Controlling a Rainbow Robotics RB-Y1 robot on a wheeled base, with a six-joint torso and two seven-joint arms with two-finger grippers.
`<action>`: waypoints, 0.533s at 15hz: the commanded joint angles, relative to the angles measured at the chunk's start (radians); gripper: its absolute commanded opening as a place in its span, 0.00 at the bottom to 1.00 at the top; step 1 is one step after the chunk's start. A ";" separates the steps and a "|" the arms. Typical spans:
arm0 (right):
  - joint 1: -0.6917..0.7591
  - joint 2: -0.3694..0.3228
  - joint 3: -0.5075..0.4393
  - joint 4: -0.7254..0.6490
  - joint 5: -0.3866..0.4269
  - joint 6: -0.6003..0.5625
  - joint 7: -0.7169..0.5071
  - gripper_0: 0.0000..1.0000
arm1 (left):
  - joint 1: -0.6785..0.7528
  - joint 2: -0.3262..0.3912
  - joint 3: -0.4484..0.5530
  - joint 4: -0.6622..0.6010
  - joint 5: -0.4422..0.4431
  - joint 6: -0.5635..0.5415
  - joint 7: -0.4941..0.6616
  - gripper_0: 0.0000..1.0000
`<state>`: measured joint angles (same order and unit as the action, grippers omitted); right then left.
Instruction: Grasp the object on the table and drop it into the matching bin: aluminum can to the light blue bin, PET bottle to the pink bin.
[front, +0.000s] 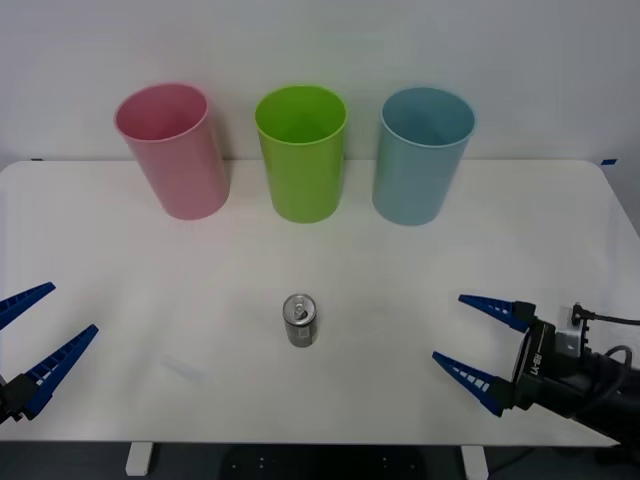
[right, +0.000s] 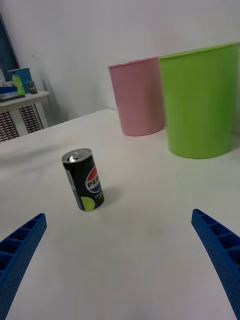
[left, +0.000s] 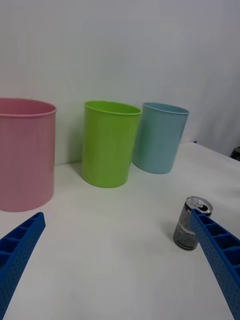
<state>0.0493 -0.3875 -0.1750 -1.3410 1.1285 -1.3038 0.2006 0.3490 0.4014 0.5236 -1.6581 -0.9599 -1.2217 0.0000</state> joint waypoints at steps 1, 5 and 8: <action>-0.013 0.001 0.063 0.002 -0.001 0.054 0.000 1.00 | 0.000 0.000 0.000 0.000 0.000 0.000 0.000 1.00; -0.032 -0.001 0.184 0.002 -0.015 0.166 0.014 1.00 | 0.000 0.000 0.000 0.000 0.000 0.000 0.000 1.00; -0.052 0.001 0.264 0.002 -0.021 0.250 0.029 1.00 | 0.000 0.000 0.000 0.000 0.000 0.000 0.000 1.00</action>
<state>0.0016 -0.3867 0.0726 -1.3381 1.1081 -1.0718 0.2266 0.3490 0.4014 0.5236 -1.6581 -0.9599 -1.2217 0.0000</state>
